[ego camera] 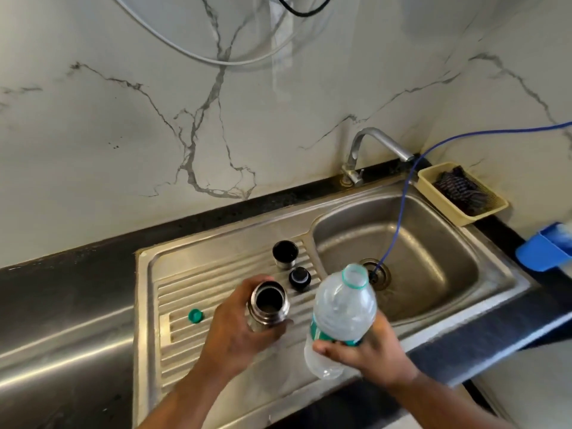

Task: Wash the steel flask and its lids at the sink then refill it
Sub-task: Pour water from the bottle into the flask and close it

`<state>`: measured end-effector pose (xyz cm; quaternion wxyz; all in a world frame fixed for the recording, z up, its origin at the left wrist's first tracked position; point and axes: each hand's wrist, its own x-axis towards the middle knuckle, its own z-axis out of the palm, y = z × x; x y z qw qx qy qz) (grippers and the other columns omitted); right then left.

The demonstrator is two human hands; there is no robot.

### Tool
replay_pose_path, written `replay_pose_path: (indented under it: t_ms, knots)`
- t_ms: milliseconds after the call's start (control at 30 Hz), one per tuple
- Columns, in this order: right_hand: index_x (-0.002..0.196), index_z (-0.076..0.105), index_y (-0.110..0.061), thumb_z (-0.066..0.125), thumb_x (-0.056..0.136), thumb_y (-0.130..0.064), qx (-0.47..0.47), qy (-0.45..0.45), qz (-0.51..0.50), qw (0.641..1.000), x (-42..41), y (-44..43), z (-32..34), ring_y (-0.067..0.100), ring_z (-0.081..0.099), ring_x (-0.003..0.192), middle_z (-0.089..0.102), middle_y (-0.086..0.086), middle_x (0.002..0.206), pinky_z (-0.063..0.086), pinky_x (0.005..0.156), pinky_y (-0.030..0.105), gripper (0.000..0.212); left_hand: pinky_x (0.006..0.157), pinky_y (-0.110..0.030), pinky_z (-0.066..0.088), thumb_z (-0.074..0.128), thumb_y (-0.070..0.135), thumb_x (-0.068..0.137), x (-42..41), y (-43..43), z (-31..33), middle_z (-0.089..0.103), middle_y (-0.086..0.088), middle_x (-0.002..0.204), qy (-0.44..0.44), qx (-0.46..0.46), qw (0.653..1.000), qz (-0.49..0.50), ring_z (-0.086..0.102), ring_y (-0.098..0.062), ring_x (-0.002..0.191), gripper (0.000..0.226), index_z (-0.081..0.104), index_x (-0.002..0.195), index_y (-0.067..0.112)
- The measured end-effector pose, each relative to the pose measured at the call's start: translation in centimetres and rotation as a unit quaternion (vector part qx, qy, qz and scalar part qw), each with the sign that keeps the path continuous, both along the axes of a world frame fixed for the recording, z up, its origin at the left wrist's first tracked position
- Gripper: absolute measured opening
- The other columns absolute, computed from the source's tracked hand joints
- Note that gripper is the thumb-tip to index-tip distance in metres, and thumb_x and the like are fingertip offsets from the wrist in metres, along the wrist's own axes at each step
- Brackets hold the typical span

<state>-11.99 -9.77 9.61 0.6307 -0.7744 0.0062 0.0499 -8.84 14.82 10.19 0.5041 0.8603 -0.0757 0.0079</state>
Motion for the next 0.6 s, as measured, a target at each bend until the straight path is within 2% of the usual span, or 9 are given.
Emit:
replay_pose_path:
  t_ms: [100,200,267,400,467,600]
  knots:
    - [0.109,0.066,-0.003,0.094,0.061,-0.056,-0.012,-0.03,-0.01,0.999,0.2,-2.1,2.4,0.012,0.073,0.09,0.078,0.001,0.098,0.058,0.083,0.026,0.077,0.086,-0.007,0.044,0.096,0.046,0.062,-2.3,-1.7,-0.3,0.069,0.028,0.111,0.02,-0.001,0.999,-0.041,0.066,0.005,0.104,0.069,0.063,0.121,0.034]
    - [0.115,0.064,-0.001,0.093,0.065,-0.054,-0.052,-0.062,-0.003,0.997,0.7,-4.1,3.7,0.023,0.074,0.095,0.076,0.005,0.102,0.06,0.086,0.038,0.079,0.088,-0.013,0.049,0.09,0.057,0.063,-3.4,-3.2,-0.5,0.069,0.028,0.11,0.038,-0.005,0.997,-0.072,0.065,0.004,0.105,0.071,0.061,0.123,0.036]
    - [0.122,0.061,-0.003,0.096,0.065,-0.044,-0.084,-0.078,0.002,0.993,0.8,-5.2,4.0,0.024,0.073,0.098,0.075,0.004,0.106,0.06,0.089,0.04,0.078,0.09,-0.018,0.05,0.088,0.06,0.063,-3.5,-3.7,-0.5,0.071,0.025,0.108,0.039,-0.009,0.996,-0.076,0.067,0.001,0.104,0.07,0.06,0.123,0.036]
    - [0.125,0.058,-0.028,0.098,0.06,-0.025,-0.153,-0.102,0.023,0.983,1.0,-6.3,5.3,0.008,0.07,0.103,0.071,-0.016,0.11,0.054,0.084,0.015,0.077,0.087,-0.013,0.048,0.087,0.059,0.066,-3.3,-4.4,-0.4,0.069,0.026,0.109,0.014,-0.002,0.996,-0.087,0.067,-0.001,0.104,0.063,0.059,0.12,0.043]
    - [0.126,0.056,-0.034,0.099,0.061,-0.024,-0.198,-0.119,0.058,0.971,1.2,-6.9,6.0,0.005,0.068,0.105,0.068,-0.021,0.114,0.052,0.083,0.012,0.079,0.086,-0.011,0.047,0.088,0.056,0.067,-3.3,-4.5,-0.1,0.068,0.028,0.11,0.006,0.004,0.995,-0.097,0.067,0.0,0.103,0.061,0.056,0.119,0.046]
    - [0.129,0.05,-0.045,0.097,0.064,-0.039,-0.289,-0.122,0.14,0.939,1.9,-8.2,7.6,-0.001,0.066,0.107,0.063,-0.029,0.12,0.051,0.082,0.01,0.081,0.082,-0.01,0.046,0.088,0.048,0.071,-3.3,-4.2,-0.3,0.067,0.026,0.107,0.004,0.009,0.995,-0.102,0.067,-0.001,0.099,0.057,0.056,0.117,0.042]
